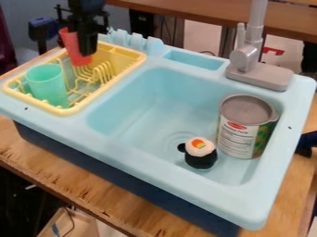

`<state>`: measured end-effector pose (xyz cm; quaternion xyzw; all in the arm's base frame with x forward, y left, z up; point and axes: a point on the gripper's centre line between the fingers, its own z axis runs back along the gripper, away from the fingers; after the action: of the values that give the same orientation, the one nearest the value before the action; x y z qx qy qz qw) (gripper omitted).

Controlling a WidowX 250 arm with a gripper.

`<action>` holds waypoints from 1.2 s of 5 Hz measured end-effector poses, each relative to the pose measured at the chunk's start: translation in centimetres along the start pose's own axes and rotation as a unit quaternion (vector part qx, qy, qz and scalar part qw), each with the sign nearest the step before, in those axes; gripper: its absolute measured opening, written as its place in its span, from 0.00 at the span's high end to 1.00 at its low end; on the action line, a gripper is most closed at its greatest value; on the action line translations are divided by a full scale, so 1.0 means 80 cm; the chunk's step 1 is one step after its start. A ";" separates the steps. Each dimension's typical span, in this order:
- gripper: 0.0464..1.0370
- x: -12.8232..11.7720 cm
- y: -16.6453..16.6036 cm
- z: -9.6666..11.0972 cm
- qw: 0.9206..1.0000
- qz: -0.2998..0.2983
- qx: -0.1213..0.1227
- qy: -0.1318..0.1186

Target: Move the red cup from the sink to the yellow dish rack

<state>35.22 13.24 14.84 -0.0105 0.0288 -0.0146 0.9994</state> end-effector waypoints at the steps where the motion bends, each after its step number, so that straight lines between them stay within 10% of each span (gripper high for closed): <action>1: 0.93 0.004 -0.012 -0.011 1.000 -0.013 -0.002 0.004; 4: 0.90 0.015 -0.009 -0.022 1.000 -0.016 0.002 0.005; 6: 0.39 0.023 -0.010 -0.012 1.000 -0.002 -0.002 0.002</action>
<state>36.96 12.35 13.79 -0.0125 0.0306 -0.0168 0.9993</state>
